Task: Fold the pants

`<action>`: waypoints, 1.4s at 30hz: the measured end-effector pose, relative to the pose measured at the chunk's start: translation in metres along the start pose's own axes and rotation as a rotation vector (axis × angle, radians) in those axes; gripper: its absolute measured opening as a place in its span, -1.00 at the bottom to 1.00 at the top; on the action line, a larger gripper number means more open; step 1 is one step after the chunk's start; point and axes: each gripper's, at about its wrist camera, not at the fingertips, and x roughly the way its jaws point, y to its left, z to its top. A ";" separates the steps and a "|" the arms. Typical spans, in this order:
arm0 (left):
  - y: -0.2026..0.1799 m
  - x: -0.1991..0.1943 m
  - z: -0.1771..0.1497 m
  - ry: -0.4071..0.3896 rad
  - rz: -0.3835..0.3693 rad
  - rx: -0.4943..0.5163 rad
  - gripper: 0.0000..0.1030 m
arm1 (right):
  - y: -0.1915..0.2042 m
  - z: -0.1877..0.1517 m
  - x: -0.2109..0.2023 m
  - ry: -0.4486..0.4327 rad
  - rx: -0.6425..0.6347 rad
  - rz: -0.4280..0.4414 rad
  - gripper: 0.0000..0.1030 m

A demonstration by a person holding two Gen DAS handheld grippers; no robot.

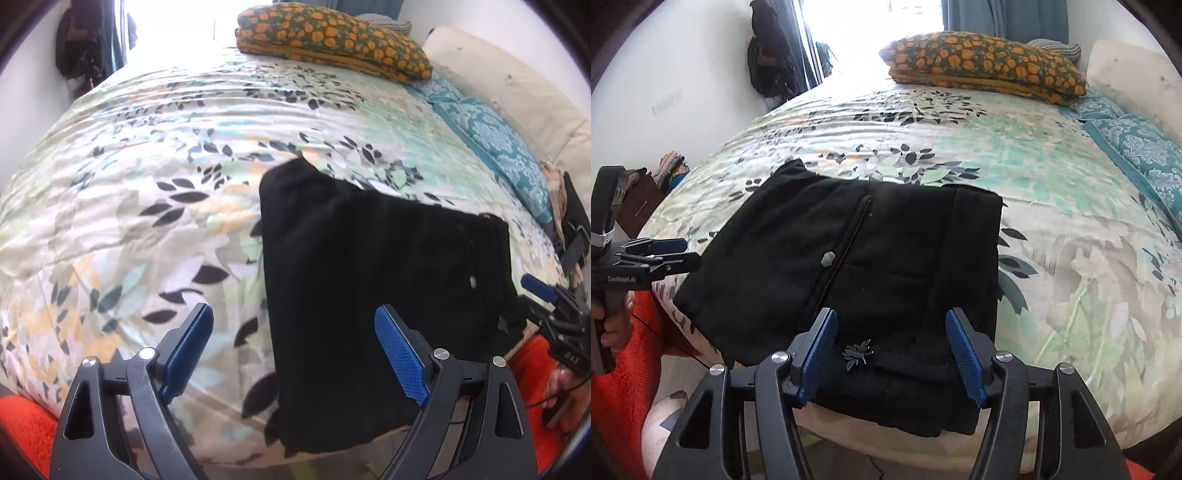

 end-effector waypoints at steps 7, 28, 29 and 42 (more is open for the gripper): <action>-0.021 0.091 0.086 0.086 0.167 0.110 0.73 | 0.012 0.046 0.032 -0.012 -0.055 0.104 0.37; -0.052 0.021 -0.026 0.139 0.016 0.116 0.92 | 0.029 -0.007 0.010 0.074 0.007 0.010 0.61; -0.059 0.031 -0.039 0.170 0.048 0.146 0.92 | 0.029 -0.016 0.022 0.142 0.011 -0.006 0.61; -0.063 0.002 -0.047 0.068 0.148 0.133 0.91 | 0.022 -0.019 -0.023 -0.026 0.058 -0.122 0.71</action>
